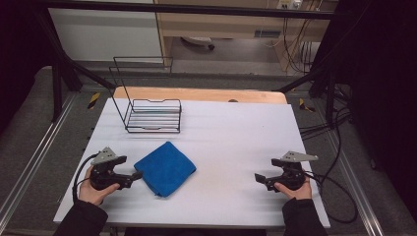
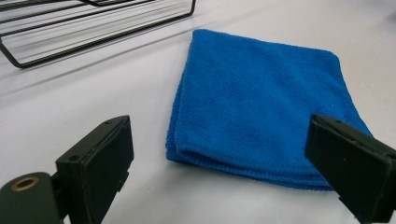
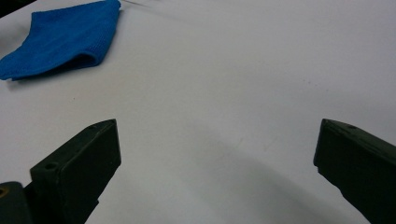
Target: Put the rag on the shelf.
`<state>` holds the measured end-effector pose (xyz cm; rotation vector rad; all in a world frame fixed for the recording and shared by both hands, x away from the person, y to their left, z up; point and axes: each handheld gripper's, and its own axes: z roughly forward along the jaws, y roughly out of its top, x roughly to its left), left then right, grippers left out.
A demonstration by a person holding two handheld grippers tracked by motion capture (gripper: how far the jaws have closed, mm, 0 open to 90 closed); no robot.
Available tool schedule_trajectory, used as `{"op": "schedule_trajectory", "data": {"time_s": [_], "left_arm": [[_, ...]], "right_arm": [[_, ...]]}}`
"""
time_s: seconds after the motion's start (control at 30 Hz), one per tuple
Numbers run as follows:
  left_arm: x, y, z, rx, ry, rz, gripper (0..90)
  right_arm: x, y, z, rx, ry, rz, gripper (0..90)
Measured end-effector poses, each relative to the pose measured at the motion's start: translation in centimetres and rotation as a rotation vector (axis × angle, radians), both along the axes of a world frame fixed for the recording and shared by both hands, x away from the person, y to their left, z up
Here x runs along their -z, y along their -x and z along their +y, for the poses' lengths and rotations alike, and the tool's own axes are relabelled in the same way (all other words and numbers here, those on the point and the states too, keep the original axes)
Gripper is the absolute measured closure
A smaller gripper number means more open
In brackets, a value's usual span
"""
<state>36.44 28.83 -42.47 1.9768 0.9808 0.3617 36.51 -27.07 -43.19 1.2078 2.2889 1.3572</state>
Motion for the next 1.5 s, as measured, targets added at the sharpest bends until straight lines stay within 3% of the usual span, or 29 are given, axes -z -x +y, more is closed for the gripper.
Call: {"op": "schedule_trajectory", "data": {"time_s": [0.4,0.67,0.77,0.83,0.93,1.0,1.23,1.43,1.5], "left_arm": [[-0.6,-0.6,0.1,-0.025,-0.015,0.010,11.9],[-1.2,-2.6,-0.4,-0.069,-0.025,0.052,28.8],[-0.6,-3.1,-0.8,-0.088,-0.053,0.072,32.5],[0.0,-3.3,-0.8,-0.098,-0.061,0.088,39.6],[0.8,-3.4,-0.5,-0.101,-0.052,0.118,45.5],[1.3,-3.5,-0.6,-0.094,-0.060,0.141,51.5],[1.9,-3.6,-1.4,-0.071,-0.111,0.160,61.7],[2.0,-3.6,-1.5,-0.082,-0.105,0.178,65.8],[2.1,-3.6,-1.5,-0.080,-0.100,0.181,71.0]], "right_arm": [[0.2,-0.1,0.4,0.002,0.011,0.012,1.2],[0.2,0.0,0.5,0.005,0.020,0.010,1.7],[0.2,-0.1,0.6,0.001,0.021,0.002,1.7],[0.0,-0.1,0.9,-0.004,0.026,0.004,2.3],[0.0,0.0,1.1,-0.005,0.024,0.016,2.8],[-0.2,-0.1,1.7,-0.011,0.036,0.012,3.6],[-0.7,0.0,3.9,-0.039,0.049,0.008,4.7],[-1.4,0.2,7.3,-0.080,0.059,-0.003,6.2],[-1.6,0.3,8.8,-0.105,0.061,-0.005,6.8]]}}
